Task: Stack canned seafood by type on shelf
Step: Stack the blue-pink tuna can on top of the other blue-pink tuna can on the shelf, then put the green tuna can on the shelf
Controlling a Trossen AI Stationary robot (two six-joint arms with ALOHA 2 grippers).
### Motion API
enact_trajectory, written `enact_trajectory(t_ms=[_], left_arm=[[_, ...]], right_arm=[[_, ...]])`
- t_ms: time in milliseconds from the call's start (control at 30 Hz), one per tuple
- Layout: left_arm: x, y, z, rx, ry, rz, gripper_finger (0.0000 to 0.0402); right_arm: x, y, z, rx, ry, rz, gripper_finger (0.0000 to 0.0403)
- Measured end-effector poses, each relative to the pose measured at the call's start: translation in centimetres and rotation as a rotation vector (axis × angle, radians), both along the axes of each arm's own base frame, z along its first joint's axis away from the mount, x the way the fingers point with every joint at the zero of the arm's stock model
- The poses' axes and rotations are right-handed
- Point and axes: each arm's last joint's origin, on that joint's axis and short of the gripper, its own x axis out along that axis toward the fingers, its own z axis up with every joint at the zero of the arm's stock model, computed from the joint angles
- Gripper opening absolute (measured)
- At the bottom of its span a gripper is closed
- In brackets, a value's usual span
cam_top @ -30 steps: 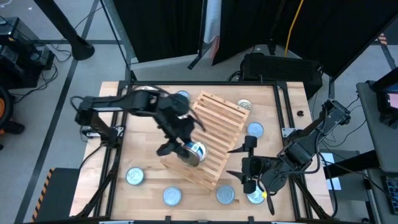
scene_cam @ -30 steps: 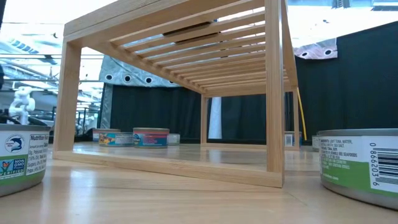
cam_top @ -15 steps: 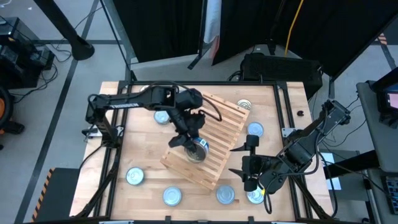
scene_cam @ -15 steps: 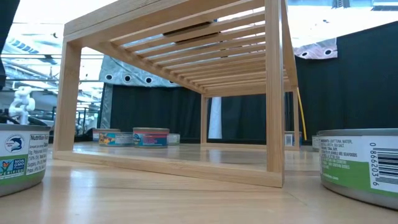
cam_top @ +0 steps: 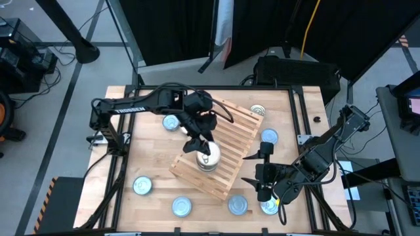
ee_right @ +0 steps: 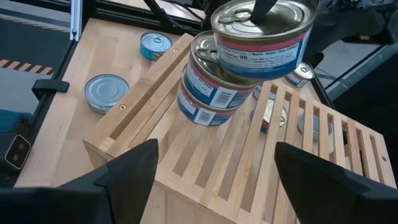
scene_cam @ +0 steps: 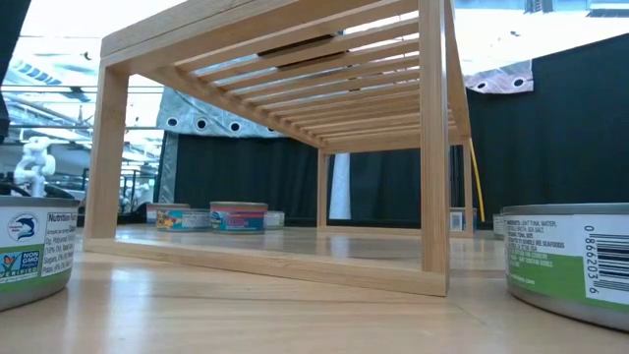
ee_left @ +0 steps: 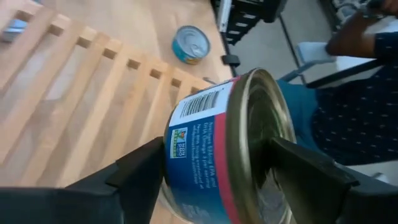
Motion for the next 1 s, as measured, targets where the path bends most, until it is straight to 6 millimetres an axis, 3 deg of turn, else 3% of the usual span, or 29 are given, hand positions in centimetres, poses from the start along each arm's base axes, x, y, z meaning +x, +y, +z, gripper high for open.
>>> enact_trajectory(t_ms=[400,633,800,1000], left_arm=[[-0.7,-1.0,0.5,0.050,-0.002,-0.001,0.0327],[-3.5,-1.9,3.4,0.127,-0.087,0.043,0.0327],[-7.1,-4.8,6.2,0.258,-0.161,0.107,0.0327],[-10.2,-11.4,6.8,0.406,-0.204,0.107,0.0327]], right_arm=[[0.0,0.0,0.0,0.002,0.000,-0.001,0.0313],[-0.2,-0.1,-0.2,0.010,0.016,-0.018,0.0313],[-1.6,-1.3,-1.5,-0.019,0.183,-0.103,0.0312],[-3.8,-2.1,-2.4,0.054,0.348,-0.271,0.0270]])
